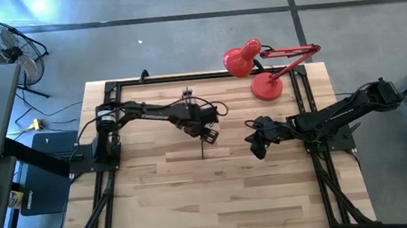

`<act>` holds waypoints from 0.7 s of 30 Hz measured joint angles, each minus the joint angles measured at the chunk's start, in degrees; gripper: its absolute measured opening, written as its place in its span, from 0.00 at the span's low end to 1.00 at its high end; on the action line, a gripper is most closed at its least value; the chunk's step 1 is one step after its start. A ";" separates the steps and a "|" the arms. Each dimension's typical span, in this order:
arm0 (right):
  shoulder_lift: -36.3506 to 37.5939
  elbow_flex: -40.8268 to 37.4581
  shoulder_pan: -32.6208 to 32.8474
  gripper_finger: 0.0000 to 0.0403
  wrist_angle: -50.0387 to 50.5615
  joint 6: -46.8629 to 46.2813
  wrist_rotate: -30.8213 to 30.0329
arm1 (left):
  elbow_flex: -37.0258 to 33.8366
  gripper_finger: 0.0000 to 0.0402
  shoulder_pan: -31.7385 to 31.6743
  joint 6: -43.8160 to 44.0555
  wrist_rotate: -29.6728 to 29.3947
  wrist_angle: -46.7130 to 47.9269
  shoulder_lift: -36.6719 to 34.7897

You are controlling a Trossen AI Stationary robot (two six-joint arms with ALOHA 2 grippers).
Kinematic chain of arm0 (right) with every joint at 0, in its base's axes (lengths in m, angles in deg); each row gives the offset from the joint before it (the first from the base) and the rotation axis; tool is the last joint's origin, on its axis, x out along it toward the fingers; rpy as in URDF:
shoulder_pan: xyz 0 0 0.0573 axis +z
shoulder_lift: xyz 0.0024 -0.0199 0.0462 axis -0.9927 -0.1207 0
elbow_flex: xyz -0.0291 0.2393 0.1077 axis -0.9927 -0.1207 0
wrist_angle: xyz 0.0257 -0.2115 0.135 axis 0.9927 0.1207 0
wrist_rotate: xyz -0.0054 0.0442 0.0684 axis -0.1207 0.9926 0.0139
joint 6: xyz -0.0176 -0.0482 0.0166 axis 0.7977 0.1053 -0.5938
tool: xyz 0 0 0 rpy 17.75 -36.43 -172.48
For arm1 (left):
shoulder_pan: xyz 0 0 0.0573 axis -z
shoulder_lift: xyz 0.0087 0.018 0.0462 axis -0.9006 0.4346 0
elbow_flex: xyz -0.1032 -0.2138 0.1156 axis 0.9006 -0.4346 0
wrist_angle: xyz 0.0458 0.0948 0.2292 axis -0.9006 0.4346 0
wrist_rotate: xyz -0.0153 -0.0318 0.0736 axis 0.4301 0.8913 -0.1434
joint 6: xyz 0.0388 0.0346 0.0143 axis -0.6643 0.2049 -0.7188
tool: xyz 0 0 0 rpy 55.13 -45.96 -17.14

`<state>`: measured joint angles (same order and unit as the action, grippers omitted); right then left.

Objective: Put items in baskets/containers
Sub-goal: Put the lash brush into the wire organizer

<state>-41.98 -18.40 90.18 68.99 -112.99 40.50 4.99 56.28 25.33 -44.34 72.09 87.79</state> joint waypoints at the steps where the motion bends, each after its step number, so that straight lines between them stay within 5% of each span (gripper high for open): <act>1: 0.00 0.00 0.00 0.00 -0.04 0.00 0.25 | -0.02 0.42 0.06 0.05 0.17 0.18 0.66; 11: 0.00 0.00 0.02 0.00 -0.54 0.17 2.33 | 0.04 0.40 0.15 2.56 -2.44 -2.55 3.44; 18: 0.00 0.00 0.02 0.00 -1.39 0.20 2.35 | -0.06 0.06 0.08 -5.22 -2.93 -4.38 3.56; 21: 0.00 0.00 0.02 0.00 -1.97 0.20 2.35 | -0.04 0.04 0.48 -11.92 -1.89 -5.84 3.64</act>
<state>-41.98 -18.40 90.20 67.02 -112.80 42.85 4.96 56.76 13.42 -46.23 66.24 91.42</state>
